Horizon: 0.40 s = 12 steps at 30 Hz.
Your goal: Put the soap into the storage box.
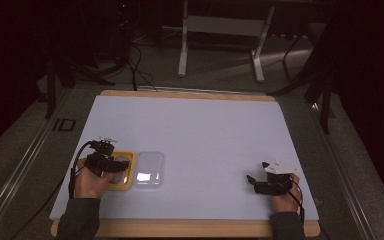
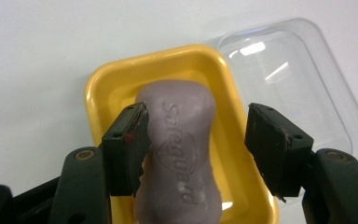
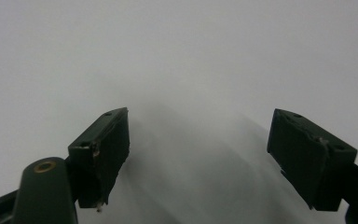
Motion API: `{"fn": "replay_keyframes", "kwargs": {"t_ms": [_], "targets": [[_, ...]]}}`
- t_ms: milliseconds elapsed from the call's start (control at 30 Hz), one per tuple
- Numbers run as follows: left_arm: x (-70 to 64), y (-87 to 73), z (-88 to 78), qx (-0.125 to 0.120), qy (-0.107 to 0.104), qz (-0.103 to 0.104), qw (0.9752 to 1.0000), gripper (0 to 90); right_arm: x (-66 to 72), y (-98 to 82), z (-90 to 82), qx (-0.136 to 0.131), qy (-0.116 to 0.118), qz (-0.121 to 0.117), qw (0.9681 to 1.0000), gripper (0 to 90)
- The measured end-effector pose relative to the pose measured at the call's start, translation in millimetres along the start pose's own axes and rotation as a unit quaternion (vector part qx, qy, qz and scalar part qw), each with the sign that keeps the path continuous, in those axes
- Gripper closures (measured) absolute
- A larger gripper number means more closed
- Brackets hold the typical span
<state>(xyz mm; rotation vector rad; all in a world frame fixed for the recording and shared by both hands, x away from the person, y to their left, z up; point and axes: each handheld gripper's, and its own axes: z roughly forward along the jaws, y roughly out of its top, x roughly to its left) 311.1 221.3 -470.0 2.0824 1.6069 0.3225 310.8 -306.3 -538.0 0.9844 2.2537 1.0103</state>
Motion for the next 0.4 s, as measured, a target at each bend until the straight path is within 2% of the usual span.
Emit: {"fn": "replay_keyframes", "kwargs": {"t_ms": [100,400], "targets": [[-5.1,3.2,0.1,-0.003,-0.003,0.013,0.9999,38.9,0.1,0.0,0.0,0.000,0.000,0.000,1.0000,20.6],[-16.8,6.2,2.2,-0.017,-0.019,0.029,0.9992,39.0,-0.1,0.0,0.1,0.000,0.000,-0.001,1.0000,20.6]]}}
